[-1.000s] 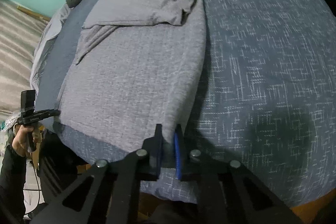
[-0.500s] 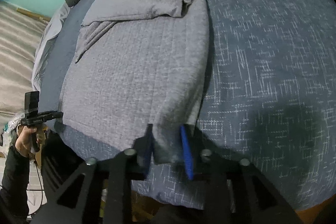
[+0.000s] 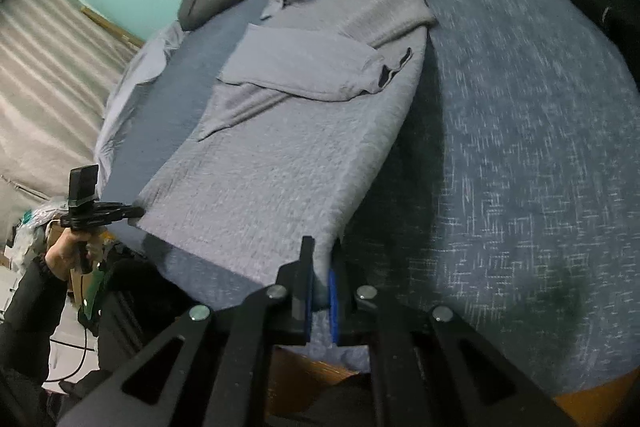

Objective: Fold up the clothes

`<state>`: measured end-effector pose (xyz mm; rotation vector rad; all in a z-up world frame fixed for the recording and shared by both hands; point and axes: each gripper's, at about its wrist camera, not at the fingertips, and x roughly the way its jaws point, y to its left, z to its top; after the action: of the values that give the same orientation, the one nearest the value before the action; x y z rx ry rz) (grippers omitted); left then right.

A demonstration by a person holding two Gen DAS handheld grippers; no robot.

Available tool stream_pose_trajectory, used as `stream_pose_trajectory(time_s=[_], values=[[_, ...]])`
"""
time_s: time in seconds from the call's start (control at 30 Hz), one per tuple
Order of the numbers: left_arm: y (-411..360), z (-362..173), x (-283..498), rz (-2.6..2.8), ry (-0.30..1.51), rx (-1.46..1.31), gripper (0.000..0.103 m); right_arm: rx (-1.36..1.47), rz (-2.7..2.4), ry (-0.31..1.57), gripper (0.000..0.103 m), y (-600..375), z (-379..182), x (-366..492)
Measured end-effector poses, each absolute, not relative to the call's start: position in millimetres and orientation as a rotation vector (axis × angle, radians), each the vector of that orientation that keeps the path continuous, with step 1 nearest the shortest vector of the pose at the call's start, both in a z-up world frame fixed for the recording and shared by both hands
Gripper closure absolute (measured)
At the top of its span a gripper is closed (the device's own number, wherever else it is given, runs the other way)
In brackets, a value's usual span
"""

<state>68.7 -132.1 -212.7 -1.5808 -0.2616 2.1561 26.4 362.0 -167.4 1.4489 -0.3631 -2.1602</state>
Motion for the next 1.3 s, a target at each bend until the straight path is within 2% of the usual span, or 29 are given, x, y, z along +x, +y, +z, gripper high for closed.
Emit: stream_pose_trajectory(time_s=[0.73, 1.03, 1.3], values=[[-150, -147, 160, 2.154, -0.208, -1.439, 0.099, 1.264, -2.074, -0.317, 0.098, 360, -104, 112], [-152, -124, 107, 2.198, -0.259, -1.397, 0.099, 1.254, -2.085, -0.370, 0.098, 360, -102, 75], [-160, -115, 13, 2.244, -0.304, -1.369, 0.099, 1.245, -2.134, -0.456, 0.098, 369, -93, -15]])
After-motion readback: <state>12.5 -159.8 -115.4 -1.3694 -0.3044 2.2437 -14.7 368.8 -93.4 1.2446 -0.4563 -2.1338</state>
